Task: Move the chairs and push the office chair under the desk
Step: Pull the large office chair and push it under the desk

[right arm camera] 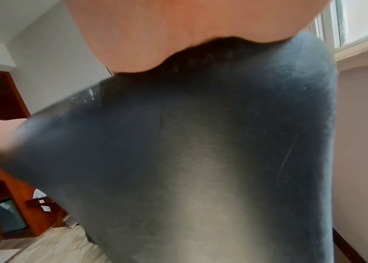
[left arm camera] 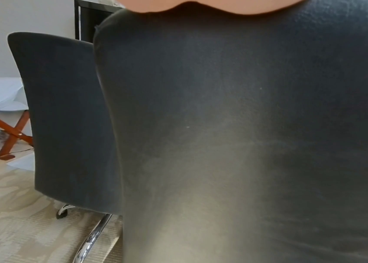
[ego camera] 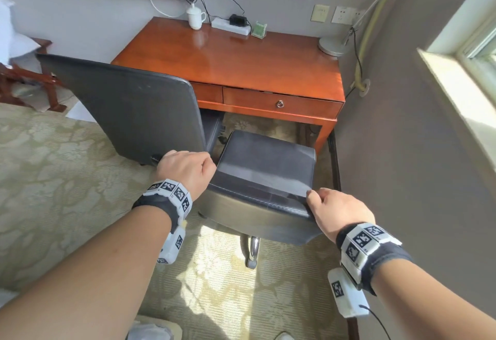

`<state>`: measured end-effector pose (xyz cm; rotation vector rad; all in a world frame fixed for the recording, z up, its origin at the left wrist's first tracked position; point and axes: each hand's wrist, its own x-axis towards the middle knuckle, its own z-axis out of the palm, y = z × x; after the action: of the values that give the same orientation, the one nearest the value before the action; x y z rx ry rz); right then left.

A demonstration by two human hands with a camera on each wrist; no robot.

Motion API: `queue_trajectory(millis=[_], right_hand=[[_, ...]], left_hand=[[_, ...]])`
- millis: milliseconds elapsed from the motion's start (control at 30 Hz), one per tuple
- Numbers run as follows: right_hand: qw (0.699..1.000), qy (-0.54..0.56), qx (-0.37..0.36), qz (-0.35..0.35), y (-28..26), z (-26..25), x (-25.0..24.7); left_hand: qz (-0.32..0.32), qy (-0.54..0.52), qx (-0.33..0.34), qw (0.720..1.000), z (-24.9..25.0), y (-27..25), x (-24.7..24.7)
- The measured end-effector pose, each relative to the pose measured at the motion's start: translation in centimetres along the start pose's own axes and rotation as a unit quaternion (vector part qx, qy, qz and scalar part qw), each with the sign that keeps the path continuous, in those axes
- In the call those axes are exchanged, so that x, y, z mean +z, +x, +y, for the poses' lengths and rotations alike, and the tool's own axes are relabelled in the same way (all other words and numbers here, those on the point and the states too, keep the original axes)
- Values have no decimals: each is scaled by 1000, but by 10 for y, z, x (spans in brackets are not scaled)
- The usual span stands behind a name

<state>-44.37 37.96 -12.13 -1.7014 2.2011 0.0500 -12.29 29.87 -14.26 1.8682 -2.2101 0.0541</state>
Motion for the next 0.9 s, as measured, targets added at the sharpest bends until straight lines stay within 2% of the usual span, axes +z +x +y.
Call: queue_trajectory(millis=[133,267,567,733,900], right_hand=[[1000,0,15,0,-41,-4,11],[999,6,22,30,-56,-7,9],[998,22,25,54,-32,-30,5],[998,26,13,49,-19,-61,10],[998,44,6,52,-2,-80,11]], left_hand=[[-20,-10,34,999,-4,-6,-7],[-24,-33,34,999,-5,-4,-7],[-58,-14,3,998,-21,25,-5],[-40,-27,-68,997,-45,59,2],[-29,-52,-76,995,-61,89,8]])
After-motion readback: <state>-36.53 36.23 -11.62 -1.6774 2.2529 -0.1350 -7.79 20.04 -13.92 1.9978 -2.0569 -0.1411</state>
